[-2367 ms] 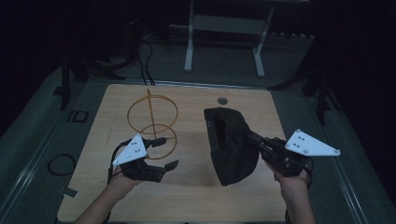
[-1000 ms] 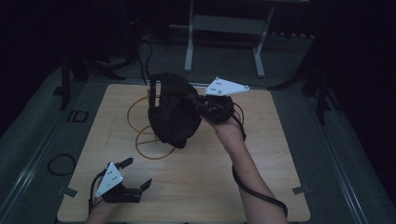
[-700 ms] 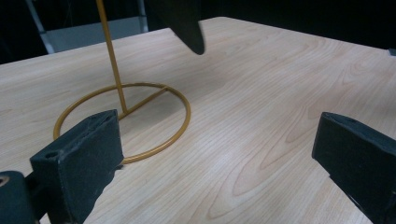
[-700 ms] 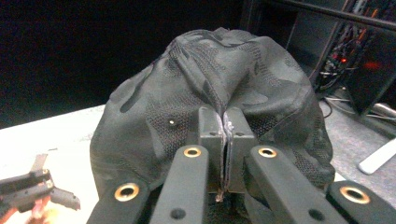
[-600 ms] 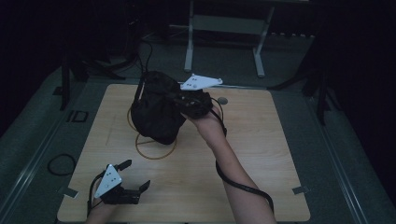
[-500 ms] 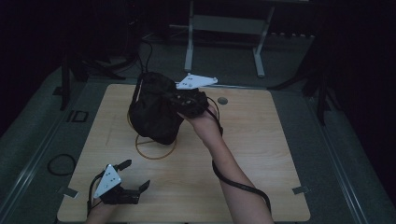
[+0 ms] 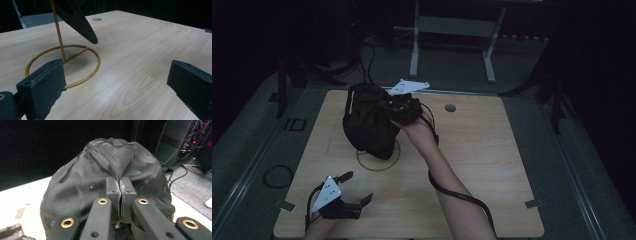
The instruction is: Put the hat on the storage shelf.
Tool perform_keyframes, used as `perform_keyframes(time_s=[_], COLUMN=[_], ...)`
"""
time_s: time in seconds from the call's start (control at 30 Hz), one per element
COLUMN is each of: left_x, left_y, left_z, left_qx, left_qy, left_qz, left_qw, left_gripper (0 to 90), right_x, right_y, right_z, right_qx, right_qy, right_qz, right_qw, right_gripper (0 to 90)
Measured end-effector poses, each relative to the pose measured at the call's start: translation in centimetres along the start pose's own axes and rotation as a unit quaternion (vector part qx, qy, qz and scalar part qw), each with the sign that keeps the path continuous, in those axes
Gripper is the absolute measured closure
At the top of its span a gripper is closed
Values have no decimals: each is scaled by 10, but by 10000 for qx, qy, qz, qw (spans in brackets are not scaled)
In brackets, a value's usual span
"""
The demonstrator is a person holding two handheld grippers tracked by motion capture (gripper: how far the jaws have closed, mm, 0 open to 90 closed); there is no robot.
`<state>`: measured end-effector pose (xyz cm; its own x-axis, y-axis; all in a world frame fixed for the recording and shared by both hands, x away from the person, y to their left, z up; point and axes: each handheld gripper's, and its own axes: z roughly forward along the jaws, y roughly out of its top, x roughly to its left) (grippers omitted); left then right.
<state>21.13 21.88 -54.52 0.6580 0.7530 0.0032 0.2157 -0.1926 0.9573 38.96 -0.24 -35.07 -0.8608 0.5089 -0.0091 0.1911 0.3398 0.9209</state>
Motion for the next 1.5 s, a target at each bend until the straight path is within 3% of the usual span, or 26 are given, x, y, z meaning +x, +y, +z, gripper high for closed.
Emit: perform_keyframes(time_s=[0.17, 0.33, 0.63, 0.9, 1.5], left_x=[0, -2, -2, -3, -3], left_y=[-1, -1, -1, -1, -2], left_z=[1, 3, 3, 4, 5], left_qx=[27, 48, 33, 36, 54], left_qy=[-45, -83, -115, -137, -106], left_qz=[-5, 1, -61, -65, -60], left_qw=[10000, 10000, 9999, 9999, 9999], left_gripper=[22, 22, 22, 22, 22], right_x=[3, 6, 7, 9, 5], right_y=[1, 1, -1, -1, -5], right_z=[3, 10, 13, 12, 1], right_qx=[-17, -27, -63, 7, -54], right_qy=[-25, 227, 356, 342, 428], right_qz=[-37, 110, 254, 152, 242], right_qw=[10000, 9997, 9990, 9993, 9988], right_gripper=[880, 704, 512, 482, 348])
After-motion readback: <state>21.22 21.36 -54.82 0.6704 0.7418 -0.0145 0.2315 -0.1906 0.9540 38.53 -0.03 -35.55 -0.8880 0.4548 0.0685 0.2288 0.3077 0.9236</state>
